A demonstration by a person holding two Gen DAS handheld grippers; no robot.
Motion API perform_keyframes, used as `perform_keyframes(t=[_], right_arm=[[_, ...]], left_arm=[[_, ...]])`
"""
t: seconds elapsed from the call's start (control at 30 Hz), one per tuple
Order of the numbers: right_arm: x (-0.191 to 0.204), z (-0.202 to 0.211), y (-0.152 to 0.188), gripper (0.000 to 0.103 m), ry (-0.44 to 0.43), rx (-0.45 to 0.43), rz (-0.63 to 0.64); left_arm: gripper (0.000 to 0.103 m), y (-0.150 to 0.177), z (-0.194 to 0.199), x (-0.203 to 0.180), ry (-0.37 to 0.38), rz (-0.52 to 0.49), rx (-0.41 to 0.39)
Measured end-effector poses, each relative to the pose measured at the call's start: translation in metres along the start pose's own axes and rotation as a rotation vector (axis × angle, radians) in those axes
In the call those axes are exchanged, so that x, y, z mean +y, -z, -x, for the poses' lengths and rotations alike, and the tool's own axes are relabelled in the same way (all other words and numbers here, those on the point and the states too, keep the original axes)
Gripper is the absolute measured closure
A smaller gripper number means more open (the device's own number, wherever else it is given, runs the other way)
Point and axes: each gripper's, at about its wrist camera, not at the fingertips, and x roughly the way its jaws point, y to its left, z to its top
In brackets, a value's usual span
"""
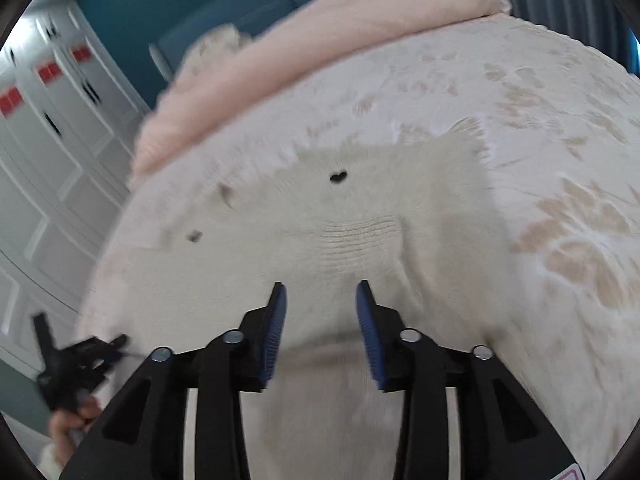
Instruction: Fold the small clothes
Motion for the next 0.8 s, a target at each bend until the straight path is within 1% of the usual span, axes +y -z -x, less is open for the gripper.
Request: perform_keyframes(t=[0.03, 0.07, 0.1, 0.13, 0.2, 0.23, 0.27, 0.3, 0.33, 0.37, 0.4, 0.43, 0.47, 0.5, 0.57, 0.63, 0.67, 0.7, 0.77, 0.8], right_arm=[[-0.005, 0.019, 0.010, 0.047, 0.027, -0.016, 0.006], [-0.005, 0.031, 0.018, 0.040, 0.059, -0.020, 0.010], [-0.013, 0.047, 0.032, 0.040, 0.091, -0.012, 0.013], [-0.021, 0.062, 0.046, 0.039, 0.123, 0.004, 0.013], [-0.045, 0.096, 0.086, 0.035, 0.177, 0.052, -0.005], [-0.061, 0.113, 0.111, 0.035, 0.210, 0.086, -0.031], [-0.069, 0.123, 0.128, 0.034, 0.221, 0.118, -0.054], [-0.077, 0.133, 0.145, 0.034, 0.216, 0.152, -0.080], [-0.086, 0.142, 0.166, 0.034, 0.189, 0.187, -0.123], [-0.090, 0.149, 0.180, 0.034, 0.159, 0.205, -0.146], [-0.091, 0.153, 0.191, 0.034, 0.128, 0.219, -0.163], [-0.090, 0.156, 0.199, 0.032, 0.103, 0.226, -0.175], [-0.087, 0.156, 0.205, 0.027, 0.079, 0.225, -0.178], [-0.079, 0.155, 0.212, 0.023, 0.060, 0.216, -0.176], [-0.069, 0.148, 0.214, 0.023, 0.032, 0.206, -0.167], [-0.062, 0.142, 0.213, 0.023, 0.001, 0.200, -0.172], [-0.058, 0.138, 0.210, 0.023, -0.012, 0.193, -0.186], [-0.057, 0.136, 0.212, 0.023, -0.026, 0.192, -0.194], [-0.052, 0.132, 0.209, 0.023, -0.042, 0.187, -0.215], [-0.051, 0.131, 0.206, 0.027, -0.054, 0.183, -0.223]], left_arm=[[0.062, 0.004, 0.012, 0.005, 0.003, -0.012, -0.001], [0.056, 0.011, 0.026, 0.012, 0.016, -0.027, 0.000], [0.045, 0.021, 0.044, 0.024, 0.029, -0.041, 0.006], [0.038, 0.029, 0.056, 0.034, 0.035, -0.046, 0.014], [0.032, 0.058, 0.086, 0.067, 0.045, -0.061, 0.051], [0.031, 0.070, 0.096, 0.080, 0.043, -0.056, 0.070], [0.030, 0.087, 0.107, 0.097, 0.038, -0.042, 0.093], [0.030, 0.097, 0.114, 0.108, 0.040, -0.028, 0.112], [0.030, 0.111, 0.121, 0.121, 0.061, -0.010, 0.130], [0.030, 0.126, 0.132, 0.131, 0.097, 0.000, 0.126], [0.029, 0.135, 0.139, 0.133, 0.104, -0.008, 0.113], [0.022, 0.140, 0.143, 0.133, 0.108, -0.012, 0.114], [0.017, 0.146, 0.145, 0.131, 0.121, -0.006, 0.120], [0.010, 0.152, 0.144, 0.128, 0.160, 0.016, 0.131], [0.008, 0.158, 0.138, 0.122, 0.183, 0.038, 0.146], [0.007, 0.159, 0.132, 0.111, 0.142, 0.020, 0.131], [0.007, 0.158, 0.131, 0.107, 0.133, 0.016, 0.132], [0.007, 0.157, 0.128, 0.102, 0.139, 0.014, 0.141], [0.009, 0.153, 0.125, 0.096, 0.144, 0.035, 0.162], [0.016, 0.152, 0.125, 0.097, 0.146, 0.043, 0.165]])
